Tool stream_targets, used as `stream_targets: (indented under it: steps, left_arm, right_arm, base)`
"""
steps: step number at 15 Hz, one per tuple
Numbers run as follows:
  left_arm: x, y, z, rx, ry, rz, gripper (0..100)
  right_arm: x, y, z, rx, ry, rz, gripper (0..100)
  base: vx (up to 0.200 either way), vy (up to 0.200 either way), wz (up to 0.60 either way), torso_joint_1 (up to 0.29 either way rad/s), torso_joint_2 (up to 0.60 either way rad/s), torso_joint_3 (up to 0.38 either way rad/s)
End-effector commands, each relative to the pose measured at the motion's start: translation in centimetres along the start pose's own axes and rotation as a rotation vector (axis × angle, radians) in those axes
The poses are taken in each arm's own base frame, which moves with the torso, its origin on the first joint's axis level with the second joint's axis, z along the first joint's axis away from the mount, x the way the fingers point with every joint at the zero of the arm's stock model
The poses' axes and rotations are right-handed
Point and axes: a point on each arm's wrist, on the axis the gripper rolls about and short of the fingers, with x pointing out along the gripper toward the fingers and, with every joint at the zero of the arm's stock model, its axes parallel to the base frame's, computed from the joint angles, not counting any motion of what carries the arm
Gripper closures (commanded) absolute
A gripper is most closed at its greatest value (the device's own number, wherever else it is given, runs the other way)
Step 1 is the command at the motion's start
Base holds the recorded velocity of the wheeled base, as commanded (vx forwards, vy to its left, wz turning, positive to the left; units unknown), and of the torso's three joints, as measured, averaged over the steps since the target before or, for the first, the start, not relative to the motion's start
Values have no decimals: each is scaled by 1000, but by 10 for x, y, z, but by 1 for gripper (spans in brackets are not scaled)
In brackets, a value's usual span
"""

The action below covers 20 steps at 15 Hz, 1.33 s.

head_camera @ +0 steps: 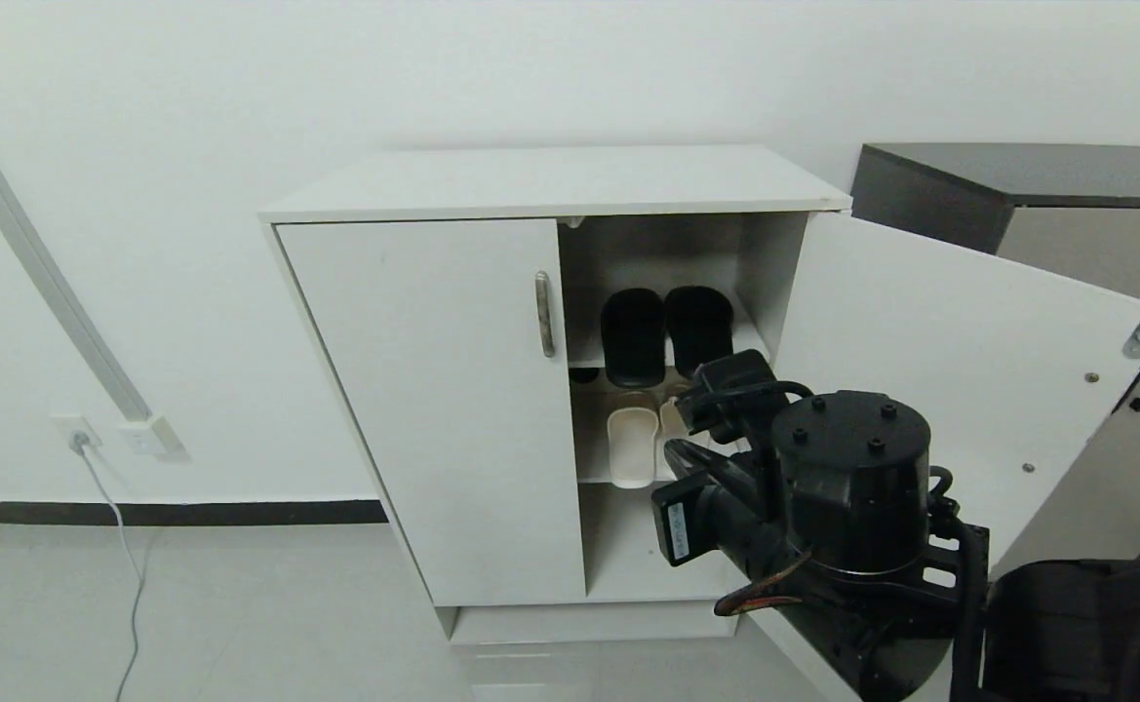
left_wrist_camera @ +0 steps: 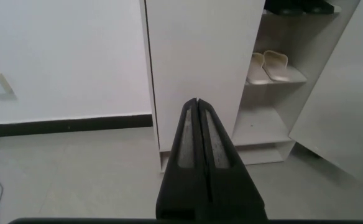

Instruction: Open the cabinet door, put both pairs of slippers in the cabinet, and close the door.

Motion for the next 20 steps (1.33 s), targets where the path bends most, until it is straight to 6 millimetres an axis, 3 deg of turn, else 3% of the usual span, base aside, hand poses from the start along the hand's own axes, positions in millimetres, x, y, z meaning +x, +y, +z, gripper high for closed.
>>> stream_targets:
  steps: [1, 20]
  left_arm:
    - [0, 0, 0, 0, 0, 0, 100]
    - [0, 0, 0, 0, 0, 0, 100]
  right_arm:
    - [0, 1, 0, 0, -1, 3, 100]
    - [-2, -1, 0, -6, 2, -2, 100]
  base:
    - [0, 0, 0, 119, -456, -344]
    - [0, 0, 0, 186, -504, -321]
